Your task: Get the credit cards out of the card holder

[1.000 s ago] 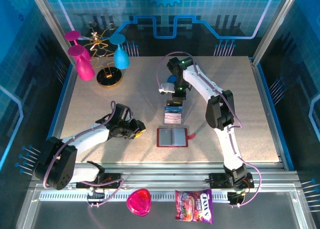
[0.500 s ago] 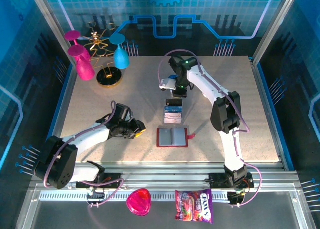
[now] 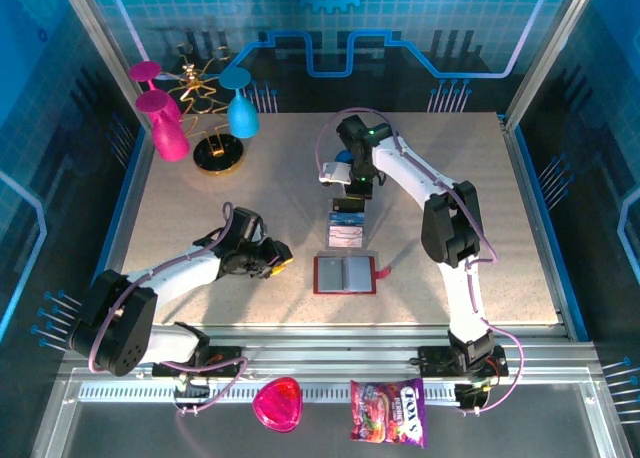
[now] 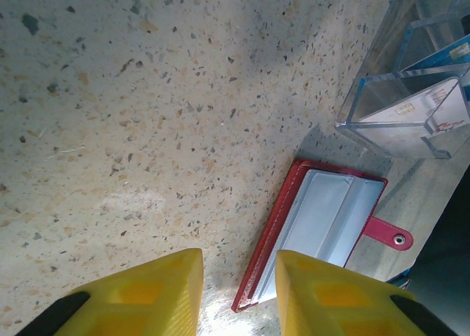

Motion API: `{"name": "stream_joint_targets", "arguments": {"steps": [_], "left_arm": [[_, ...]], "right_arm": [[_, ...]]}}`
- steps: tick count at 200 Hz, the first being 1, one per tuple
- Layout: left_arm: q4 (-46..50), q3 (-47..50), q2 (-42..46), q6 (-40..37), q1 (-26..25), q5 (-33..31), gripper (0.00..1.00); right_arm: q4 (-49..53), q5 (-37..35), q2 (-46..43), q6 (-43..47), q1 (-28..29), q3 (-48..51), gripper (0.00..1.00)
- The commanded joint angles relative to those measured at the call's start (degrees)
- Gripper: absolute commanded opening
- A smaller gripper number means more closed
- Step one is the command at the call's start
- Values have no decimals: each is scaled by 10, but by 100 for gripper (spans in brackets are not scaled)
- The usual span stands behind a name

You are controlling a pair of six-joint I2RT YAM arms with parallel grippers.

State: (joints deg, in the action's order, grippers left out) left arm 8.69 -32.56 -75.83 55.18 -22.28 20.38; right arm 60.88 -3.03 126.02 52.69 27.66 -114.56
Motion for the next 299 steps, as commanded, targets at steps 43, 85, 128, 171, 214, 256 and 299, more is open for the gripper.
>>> {"name": "stream_joint_targets", "arguments": {"steps": [43,85,128,171,214,256,299], "left_arm": [[6,3,-2,0,-1,11,32],[8,1,-4,-1,-2,12,32],[9,-1,-5,-2,-2,13,32],[12,1,0,-2,-2,12,32],[12,4,5,-2,-2,11,32],[6,-2,-2,-5,-5,16,32],[-20,-16,-36,-11,-21,29,32]], "right_arm": [[-8,5,12,1,-5,12,4],[-5,4,16,0,-3,13,5],[-6,4,12,1,-3,19,10],[-8,3,8,2,0,23,13],[-20,-11,-1,2,-1,27,20],[-43,-15,-29,-15,-1,38,25],[-89,-17,-81,-69,0,86,29]]}}
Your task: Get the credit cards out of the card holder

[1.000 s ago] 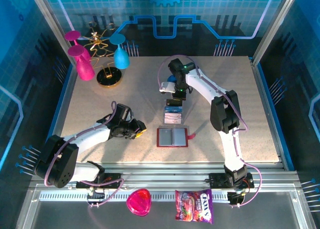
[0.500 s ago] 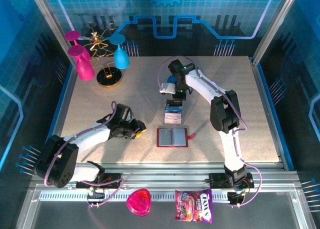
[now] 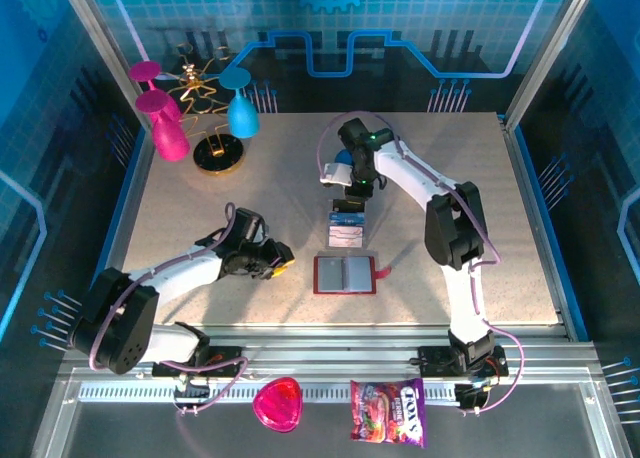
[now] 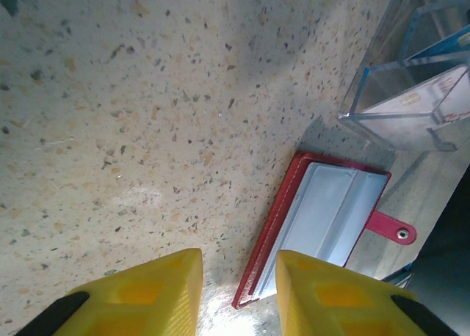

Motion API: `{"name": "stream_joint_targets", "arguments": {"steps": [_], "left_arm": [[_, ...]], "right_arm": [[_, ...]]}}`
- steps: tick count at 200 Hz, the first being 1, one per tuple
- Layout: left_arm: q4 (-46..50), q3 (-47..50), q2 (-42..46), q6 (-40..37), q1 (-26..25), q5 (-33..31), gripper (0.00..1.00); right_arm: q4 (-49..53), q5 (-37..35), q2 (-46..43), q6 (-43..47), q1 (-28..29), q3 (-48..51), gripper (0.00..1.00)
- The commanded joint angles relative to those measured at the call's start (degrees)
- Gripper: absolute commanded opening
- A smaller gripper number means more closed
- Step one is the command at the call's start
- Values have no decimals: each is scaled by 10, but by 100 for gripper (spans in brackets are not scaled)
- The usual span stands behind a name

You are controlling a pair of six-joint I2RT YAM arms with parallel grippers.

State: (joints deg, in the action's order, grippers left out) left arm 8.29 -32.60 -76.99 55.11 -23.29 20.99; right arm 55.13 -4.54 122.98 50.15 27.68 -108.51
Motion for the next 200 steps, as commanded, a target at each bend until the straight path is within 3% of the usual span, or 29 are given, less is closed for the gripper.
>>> {"name": "stream_joint_targets", "arguments": {"steps": [1,64,120,200], "left_arm": [[-17,-16,-25,-10,-11,23,31],[-75,-33,-82,-3,-46,37,31],[-100,-34,-104,-1,-67,46,30],[-121,-30,-119,8,-88,53,21]], "right_arm": [[-34,-1,-52,-45,0,28,29],[-147,27,-184,-244,14,176,30],[-227,41,-281,-502,37,304,28],[-313,223,-327,-802,59,443,17]]}}
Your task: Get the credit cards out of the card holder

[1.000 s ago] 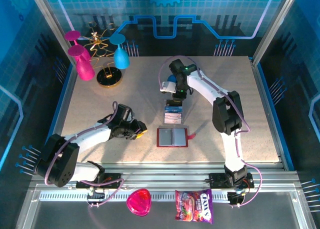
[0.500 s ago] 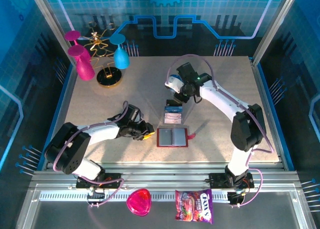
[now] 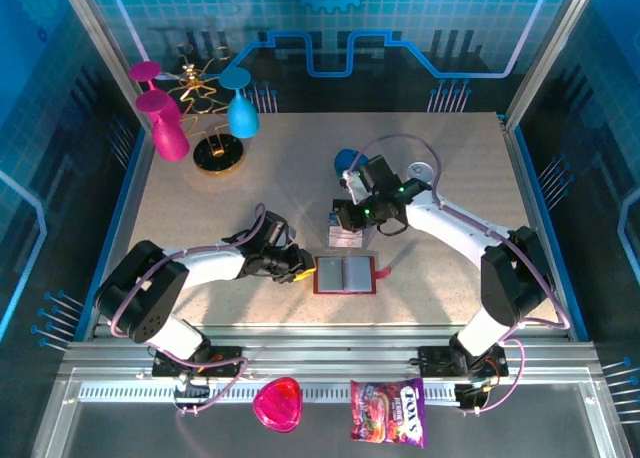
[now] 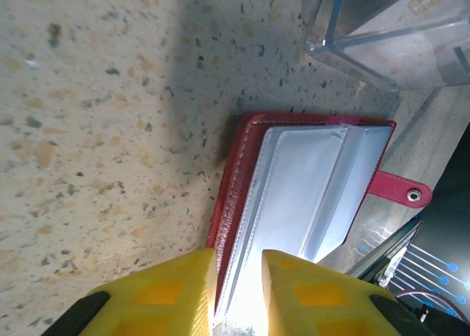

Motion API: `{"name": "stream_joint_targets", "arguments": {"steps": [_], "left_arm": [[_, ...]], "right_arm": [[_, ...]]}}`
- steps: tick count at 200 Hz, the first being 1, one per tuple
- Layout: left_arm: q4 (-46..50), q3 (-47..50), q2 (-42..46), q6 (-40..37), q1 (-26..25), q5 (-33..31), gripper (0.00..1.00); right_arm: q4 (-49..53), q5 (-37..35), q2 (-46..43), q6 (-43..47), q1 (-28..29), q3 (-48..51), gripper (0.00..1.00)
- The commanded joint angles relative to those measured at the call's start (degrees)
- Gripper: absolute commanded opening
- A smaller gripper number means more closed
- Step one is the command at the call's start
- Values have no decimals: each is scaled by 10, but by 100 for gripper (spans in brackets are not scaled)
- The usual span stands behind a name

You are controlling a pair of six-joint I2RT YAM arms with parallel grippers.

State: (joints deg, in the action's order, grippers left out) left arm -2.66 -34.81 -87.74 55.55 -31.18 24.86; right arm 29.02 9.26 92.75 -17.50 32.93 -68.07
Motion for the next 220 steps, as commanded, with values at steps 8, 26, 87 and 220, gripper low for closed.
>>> {"name": "stream_joint_targets", "arguments": {"steps": [8,26,87,220], "left_arm": [[-12,-9,-13,3,-9,14,20],[-17,-9,-19,5,-11,16,16],[-6,-16,-39,3,-14,20,11],[10,-16,-47,-7,-15,24,9]], "right_arm": [[-66,98,-29,-140,8,52,16],[-81,105,-36,-170,12,74,14],[-111,168,-1,-212,16,107,15],[-78,171,72,-233,77,110,23]]}}
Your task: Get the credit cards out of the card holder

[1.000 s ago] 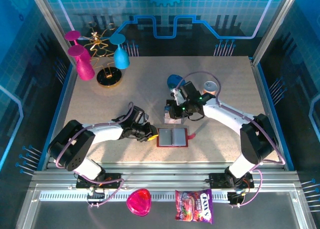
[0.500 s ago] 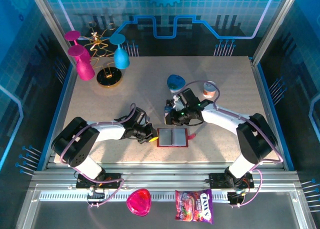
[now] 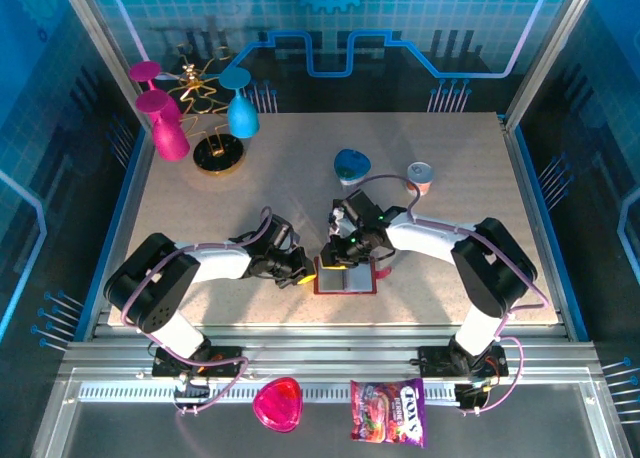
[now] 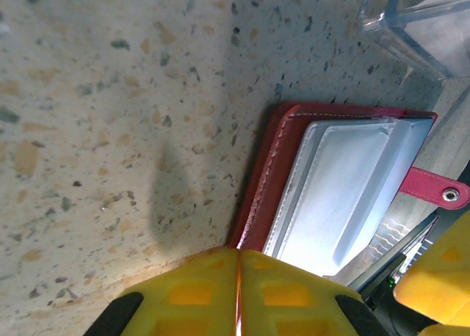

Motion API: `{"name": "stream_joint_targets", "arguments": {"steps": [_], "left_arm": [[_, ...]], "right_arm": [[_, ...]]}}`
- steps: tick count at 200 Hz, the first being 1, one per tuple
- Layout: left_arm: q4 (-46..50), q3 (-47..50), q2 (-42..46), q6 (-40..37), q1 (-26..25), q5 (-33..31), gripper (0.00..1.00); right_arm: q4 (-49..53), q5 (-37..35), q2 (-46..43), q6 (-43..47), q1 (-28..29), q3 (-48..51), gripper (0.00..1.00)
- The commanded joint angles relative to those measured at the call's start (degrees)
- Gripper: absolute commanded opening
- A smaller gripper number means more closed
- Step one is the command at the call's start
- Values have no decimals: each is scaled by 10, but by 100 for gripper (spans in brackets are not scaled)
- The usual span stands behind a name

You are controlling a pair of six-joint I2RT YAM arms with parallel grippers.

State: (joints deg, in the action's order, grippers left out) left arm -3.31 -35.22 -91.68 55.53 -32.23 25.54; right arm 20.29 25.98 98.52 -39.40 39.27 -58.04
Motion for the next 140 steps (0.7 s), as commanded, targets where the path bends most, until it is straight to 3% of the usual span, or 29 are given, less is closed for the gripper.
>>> {"name": "stream_joint_targets", "arguments": {"steps": [1,140], "left_arm": [[17,-12,-8,-7,-5,18,9],[16,-33,-12,-5,-8,39,9]], "right_arm": [[9,4,15,-15,14,10,23],[26,-31,16,-26,26,20,23]]}}
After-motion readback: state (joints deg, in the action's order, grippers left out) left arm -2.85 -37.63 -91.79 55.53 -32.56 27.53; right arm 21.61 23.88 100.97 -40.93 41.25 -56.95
